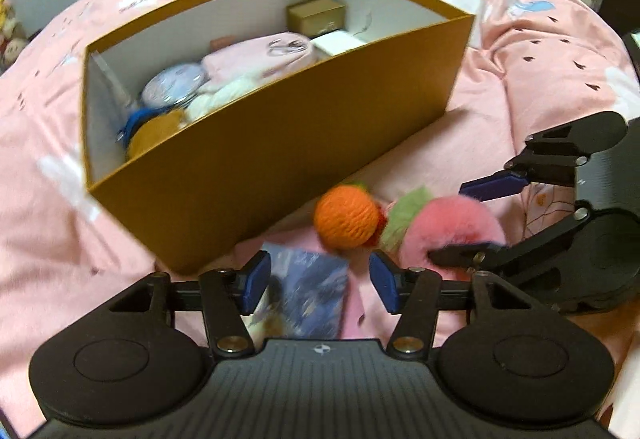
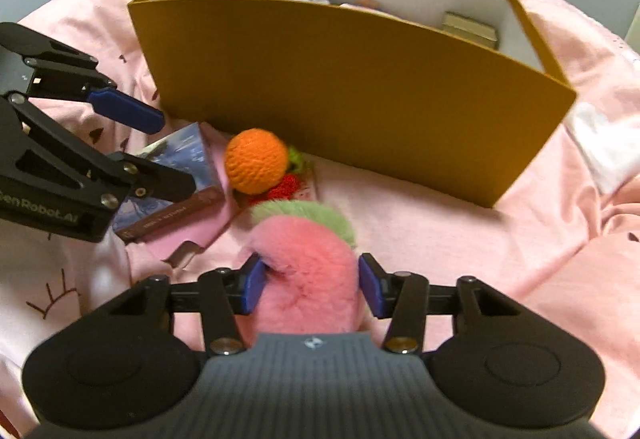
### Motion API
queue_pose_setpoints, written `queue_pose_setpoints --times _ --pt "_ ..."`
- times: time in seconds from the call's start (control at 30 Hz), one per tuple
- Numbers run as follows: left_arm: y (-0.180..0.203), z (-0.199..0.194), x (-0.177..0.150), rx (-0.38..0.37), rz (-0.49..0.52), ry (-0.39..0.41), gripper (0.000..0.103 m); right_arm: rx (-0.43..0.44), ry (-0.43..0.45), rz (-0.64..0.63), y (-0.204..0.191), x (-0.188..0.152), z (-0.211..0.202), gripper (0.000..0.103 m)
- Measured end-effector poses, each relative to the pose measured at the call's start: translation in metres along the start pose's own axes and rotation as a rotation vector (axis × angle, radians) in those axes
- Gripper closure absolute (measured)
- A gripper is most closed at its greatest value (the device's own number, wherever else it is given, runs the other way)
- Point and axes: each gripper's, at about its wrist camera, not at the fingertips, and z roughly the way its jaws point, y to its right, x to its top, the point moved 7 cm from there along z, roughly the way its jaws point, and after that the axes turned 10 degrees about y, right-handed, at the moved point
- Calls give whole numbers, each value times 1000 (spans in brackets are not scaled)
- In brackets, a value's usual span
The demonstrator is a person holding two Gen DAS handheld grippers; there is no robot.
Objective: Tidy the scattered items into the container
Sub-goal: 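Grasp the orange crocheted ball with the left tool while the right tool grasps the pink pompom, then lift the orange ball with the left tool while the right tool lifts the pompom over the box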
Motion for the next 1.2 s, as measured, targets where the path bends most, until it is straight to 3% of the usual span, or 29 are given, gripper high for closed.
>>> queue_pose_setpoints --times 0.13,0.7,0.9,1.2 --pt "9 15 5 -1 24 -2 51 34 -54 16 -1 -9 12 42" --pt "13 45 7 -22 -21 4 55 36 -65 -5 2 -19 28 48" --pt "11 34 10 -6 -31 34 55 35 -36 3 5 -15 15 56" --pt "7 -4 23 8 -61 109 55 -5 76 43 21 1 -27 57"
